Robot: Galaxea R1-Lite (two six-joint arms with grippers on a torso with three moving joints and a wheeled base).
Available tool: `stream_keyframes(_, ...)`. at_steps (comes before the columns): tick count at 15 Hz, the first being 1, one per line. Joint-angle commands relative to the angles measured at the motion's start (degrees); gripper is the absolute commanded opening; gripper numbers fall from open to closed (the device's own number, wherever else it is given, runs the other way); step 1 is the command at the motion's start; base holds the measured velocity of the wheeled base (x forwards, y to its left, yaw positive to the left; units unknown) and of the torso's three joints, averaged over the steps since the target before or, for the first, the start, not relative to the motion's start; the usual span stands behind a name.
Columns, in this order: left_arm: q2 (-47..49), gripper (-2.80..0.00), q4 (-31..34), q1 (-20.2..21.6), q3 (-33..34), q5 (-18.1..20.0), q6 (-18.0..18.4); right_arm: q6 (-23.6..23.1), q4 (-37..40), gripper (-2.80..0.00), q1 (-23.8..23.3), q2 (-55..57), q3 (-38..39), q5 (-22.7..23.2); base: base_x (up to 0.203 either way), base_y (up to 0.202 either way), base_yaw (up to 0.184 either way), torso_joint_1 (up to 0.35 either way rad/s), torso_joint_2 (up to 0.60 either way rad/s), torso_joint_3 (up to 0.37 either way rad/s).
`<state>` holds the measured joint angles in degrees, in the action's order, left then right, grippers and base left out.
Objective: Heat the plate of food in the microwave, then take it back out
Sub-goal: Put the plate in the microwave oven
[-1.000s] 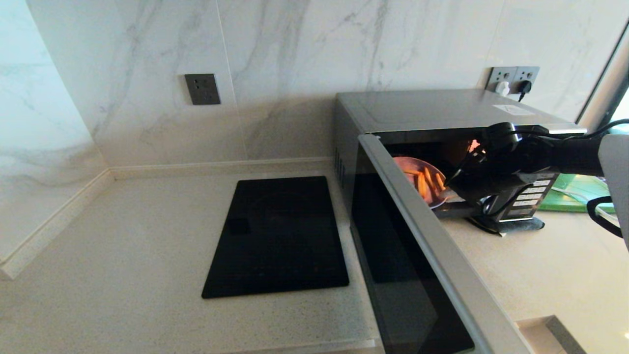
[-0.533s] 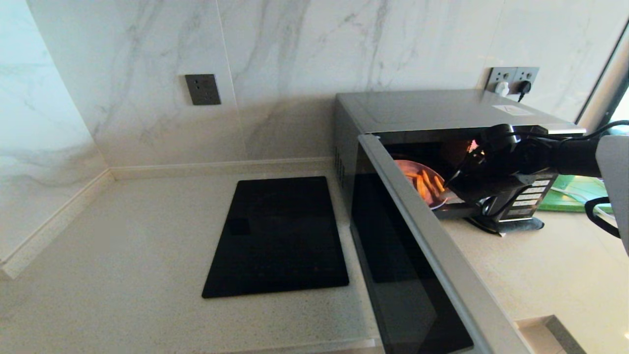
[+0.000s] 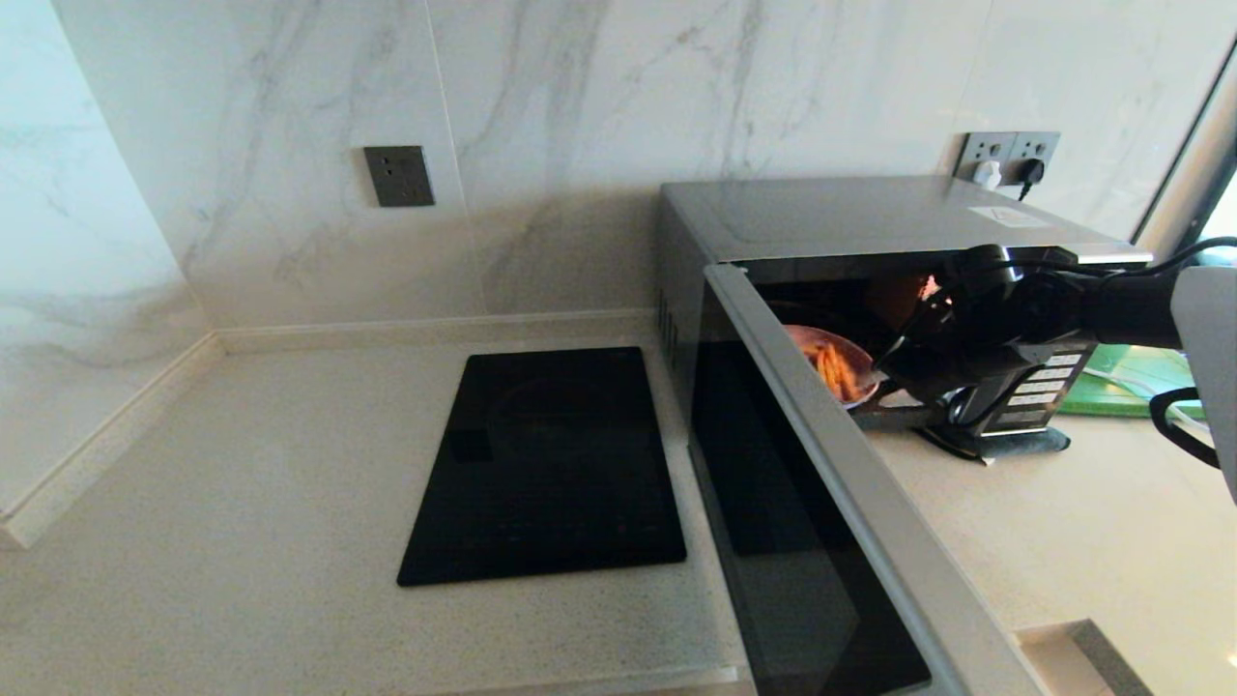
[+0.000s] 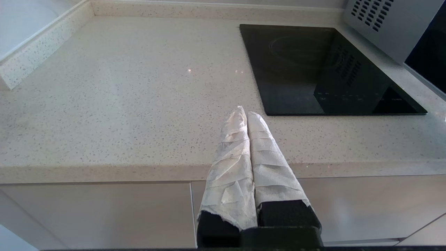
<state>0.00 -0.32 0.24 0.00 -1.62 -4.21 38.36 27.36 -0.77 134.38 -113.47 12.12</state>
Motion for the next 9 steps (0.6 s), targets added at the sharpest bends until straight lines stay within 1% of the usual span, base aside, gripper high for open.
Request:
stream_keyframes(1, 0.1, -2.8, 0.0, 0.0, 0.0, 0.0, 0.0, 0.2, 0.1, 0.0, 0.0, 0.1, 0.0, 0.0, 0.0, 0.0, 0.0, 0.0, 0.0, 0.0)
stream_keyframes(6, 0.1, -2.8, 0.0, 0.0, 0.0, 0.0, 0.0, 0.2, 0.3, 0.0, 0.0, -1.5, 0.0, 0.0, 0.0, 0.0, 0.0, 0.0, 0.0, 0.0)
stream_keyframes(9, 0.0, -2.8, 0.0, 0.0, 0.0, 0.0, 0.0, 0.3, 1.9, 0.0, -0.1, -7.1, 1.4, 0.0, 0.0, 0.0, 0.0, 0.0, 0.0, 0.0)
